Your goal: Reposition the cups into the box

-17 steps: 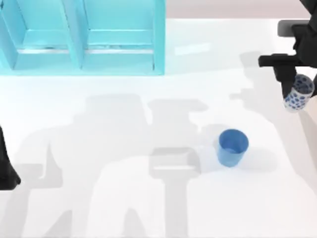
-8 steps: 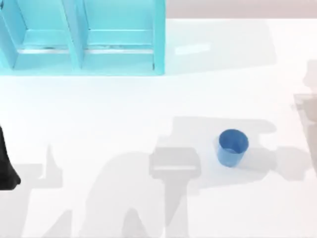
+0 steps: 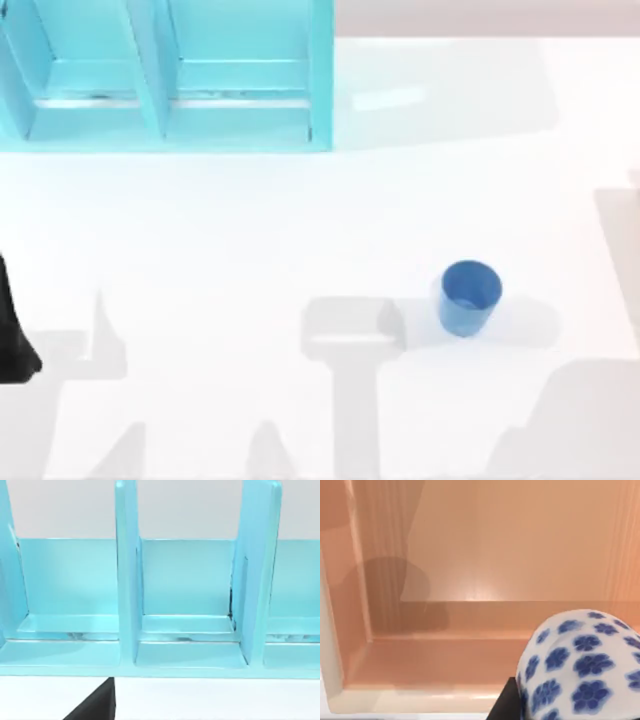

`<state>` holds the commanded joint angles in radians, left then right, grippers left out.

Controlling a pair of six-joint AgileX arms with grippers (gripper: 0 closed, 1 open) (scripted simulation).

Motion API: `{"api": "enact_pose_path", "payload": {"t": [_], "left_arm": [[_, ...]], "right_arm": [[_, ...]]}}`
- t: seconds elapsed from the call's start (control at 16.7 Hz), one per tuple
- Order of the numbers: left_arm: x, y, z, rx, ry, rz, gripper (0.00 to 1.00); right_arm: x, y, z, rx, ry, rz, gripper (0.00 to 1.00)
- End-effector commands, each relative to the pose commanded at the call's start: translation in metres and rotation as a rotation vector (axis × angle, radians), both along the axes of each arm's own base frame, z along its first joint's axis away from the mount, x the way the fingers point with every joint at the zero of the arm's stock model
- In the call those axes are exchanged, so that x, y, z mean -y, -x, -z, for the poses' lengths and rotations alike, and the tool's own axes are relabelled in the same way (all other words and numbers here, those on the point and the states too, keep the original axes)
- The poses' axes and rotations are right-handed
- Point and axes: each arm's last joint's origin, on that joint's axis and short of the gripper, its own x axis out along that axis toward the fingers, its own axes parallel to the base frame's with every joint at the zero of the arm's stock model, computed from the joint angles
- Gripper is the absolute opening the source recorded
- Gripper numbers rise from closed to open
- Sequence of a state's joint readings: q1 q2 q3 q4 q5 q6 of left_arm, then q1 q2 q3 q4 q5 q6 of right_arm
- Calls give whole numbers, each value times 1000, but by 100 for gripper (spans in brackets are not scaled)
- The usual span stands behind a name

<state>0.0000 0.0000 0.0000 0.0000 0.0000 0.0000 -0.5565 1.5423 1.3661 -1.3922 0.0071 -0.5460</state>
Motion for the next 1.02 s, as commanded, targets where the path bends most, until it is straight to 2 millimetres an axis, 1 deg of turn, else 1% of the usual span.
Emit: {"api": "enact_pose_path", "payload": {"t": [0.12,0.36,0.48,0.6,0.78,0.84,0.9,1.02], "left_arm": [[0,0,0,0,0,0,100],[0,0,0,0,0,0,100],[0,0,0,0,0,0,100],[0,0,0,0,0,0,100],[0,0,0,0,0,0,100],[0,0,0,0,0,0,100],[0,0,0,0,0,0,100],[0,0,0,0,0,0,100]], "right_arm": [[4,11,-1,3,2,-1,0],[4,10,0,3,3,-2,0],[4,10,4,3,1,-3,0],[5,10,18,5,2,3,0],[5,11,50,6,4,1,0],[5,12,58,4,3,0,0],[5,12,63,3,3,-1,0],[5,13,64,3,3,-1,0]]}}
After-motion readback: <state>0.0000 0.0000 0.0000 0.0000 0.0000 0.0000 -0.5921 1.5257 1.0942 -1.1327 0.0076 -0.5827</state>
